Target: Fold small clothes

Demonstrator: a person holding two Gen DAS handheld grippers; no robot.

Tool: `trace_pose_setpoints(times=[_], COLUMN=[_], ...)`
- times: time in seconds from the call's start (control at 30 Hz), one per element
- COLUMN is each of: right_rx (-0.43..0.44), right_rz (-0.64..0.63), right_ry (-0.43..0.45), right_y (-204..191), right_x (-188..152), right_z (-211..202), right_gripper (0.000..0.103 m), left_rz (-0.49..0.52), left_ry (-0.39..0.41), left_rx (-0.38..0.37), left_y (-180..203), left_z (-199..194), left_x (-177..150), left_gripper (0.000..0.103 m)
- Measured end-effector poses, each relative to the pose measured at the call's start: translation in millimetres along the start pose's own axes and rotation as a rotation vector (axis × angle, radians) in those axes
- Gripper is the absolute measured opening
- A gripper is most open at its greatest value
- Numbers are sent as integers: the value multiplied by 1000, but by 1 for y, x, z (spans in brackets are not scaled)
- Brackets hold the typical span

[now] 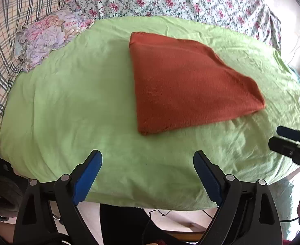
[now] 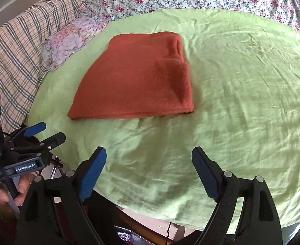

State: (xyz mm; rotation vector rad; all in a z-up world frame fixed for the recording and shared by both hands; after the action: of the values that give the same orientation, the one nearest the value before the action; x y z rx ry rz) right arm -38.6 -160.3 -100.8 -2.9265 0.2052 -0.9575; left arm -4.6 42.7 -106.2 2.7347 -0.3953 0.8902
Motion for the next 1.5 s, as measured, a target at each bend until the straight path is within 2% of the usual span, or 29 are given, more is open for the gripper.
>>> trace_pose_setpoints(times=[0.3, 0.77, 1.5], right_rx=[-1, 8, 6], right_rz=[-53, -65, -70], right_ry=[9, -31, -6], right_y=[-7, -21, -36], right_x=[19, 31, 65], right_z=[2, 20, 24], right_gripper=[91, 92, 92], left_rz=[-8, 22, 48], left_ry=[12, -9, 21], left_rx=[13, 71, 62], left_y=[-1, 0, 10], left_z=[7, 22, 26], left_x=[22, 36, 70], left_gripper=[95, 95, 96])
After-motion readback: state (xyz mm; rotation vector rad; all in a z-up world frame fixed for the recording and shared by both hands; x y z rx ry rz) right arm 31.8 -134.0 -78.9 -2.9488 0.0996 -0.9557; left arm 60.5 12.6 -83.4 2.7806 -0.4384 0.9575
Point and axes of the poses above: each gripper's, at about its wrist camera, not at the fingertips, and z roughly the way its jaws point, y to its right, x to its top, the point moved 9 cm from there along z, roughly the way its jaws point, and after that the axes turned 9 degrees about -x, right-handed, at the moved point
